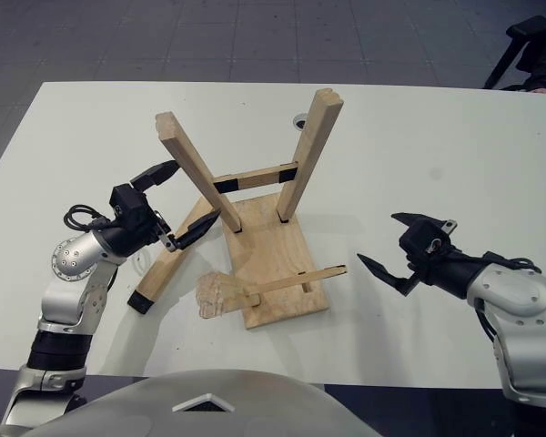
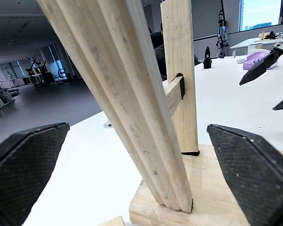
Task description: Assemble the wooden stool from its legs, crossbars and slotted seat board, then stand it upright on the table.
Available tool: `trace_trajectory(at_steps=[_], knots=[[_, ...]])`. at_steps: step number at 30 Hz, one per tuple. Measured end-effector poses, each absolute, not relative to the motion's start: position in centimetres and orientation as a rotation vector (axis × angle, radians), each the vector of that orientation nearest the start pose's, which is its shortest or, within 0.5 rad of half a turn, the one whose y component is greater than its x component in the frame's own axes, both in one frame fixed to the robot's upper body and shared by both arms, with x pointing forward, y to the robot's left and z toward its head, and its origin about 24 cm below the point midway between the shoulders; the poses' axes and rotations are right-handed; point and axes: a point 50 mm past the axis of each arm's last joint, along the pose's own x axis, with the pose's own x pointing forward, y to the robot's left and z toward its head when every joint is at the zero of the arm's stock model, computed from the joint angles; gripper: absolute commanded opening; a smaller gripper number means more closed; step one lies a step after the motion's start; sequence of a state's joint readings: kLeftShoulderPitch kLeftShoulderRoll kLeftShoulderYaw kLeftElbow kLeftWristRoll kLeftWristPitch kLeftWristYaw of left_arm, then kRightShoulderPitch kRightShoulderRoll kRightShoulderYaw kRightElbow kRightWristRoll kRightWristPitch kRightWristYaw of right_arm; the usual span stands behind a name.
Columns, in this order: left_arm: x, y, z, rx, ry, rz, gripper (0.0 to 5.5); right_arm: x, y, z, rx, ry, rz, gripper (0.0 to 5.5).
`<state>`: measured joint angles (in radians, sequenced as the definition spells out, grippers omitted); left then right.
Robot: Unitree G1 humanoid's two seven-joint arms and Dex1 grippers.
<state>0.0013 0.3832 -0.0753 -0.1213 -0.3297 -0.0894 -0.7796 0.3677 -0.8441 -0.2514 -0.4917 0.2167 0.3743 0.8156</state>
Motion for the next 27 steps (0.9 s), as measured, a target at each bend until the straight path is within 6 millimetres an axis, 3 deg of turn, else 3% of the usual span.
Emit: trace_trajectory(at_steps=[10,27], knots=[[27.0,15.5,8.9,0.104,-0.199,-0.918,5.48,17.6,-25.1,10.2,-0.564,0.447,0.738,4.73],[28.3,15.2,7.6,0.09,-0.202,-0.888,5.48,18.0,-24.1,10.6,-0.573,0.396,0.745,4.73]])
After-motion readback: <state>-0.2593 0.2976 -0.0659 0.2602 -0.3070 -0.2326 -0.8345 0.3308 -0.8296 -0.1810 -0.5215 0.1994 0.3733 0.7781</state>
